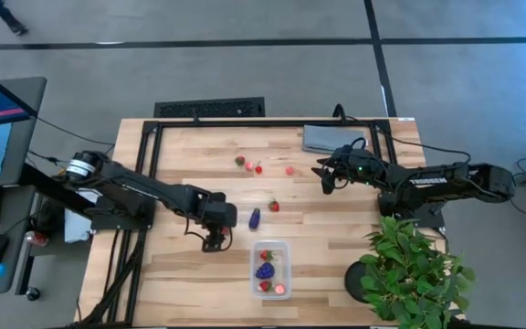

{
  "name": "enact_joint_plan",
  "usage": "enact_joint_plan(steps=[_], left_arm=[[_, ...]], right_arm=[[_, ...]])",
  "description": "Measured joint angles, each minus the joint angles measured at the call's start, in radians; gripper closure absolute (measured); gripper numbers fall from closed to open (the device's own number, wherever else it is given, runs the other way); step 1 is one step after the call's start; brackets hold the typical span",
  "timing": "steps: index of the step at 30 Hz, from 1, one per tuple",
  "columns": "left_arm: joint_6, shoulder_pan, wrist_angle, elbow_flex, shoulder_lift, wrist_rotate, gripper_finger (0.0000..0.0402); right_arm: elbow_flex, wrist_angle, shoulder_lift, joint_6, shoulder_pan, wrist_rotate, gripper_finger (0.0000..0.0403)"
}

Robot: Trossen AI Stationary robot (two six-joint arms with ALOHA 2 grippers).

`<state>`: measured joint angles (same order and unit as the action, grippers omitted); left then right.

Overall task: Pick and placing Produce into tupperware
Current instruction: Put the red strawberry into the transparent bin

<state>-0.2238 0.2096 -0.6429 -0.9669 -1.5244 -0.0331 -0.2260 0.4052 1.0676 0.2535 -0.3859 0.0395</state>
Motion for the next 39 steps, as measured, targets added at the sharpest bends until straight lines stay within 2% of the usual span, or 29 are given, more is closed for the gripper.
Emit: enact_joint_plan(steps=[10, 20, 39], left_arm=[[-0.087, 0.0, 0.201, 0.223, 0.136, 0.049, 0.0135], [-0.102, 0.001, 0.418, 0.386, 0.142, 0.057, 0.0135], [-0.023, 0.001, 0.542, 0.403, 0.096, 0.058, 0.0135]], right_arm=[[0.0, 0.004, 0.0, 0.001, 0.0, 0.001, 0.0182], [0.0, 0.036, 0.0, 0.026, 0.0, 0.002, 0.0182], [0.0, 0.04, 0.0, 0.047, 0.0, 0.013, 0.0182]])
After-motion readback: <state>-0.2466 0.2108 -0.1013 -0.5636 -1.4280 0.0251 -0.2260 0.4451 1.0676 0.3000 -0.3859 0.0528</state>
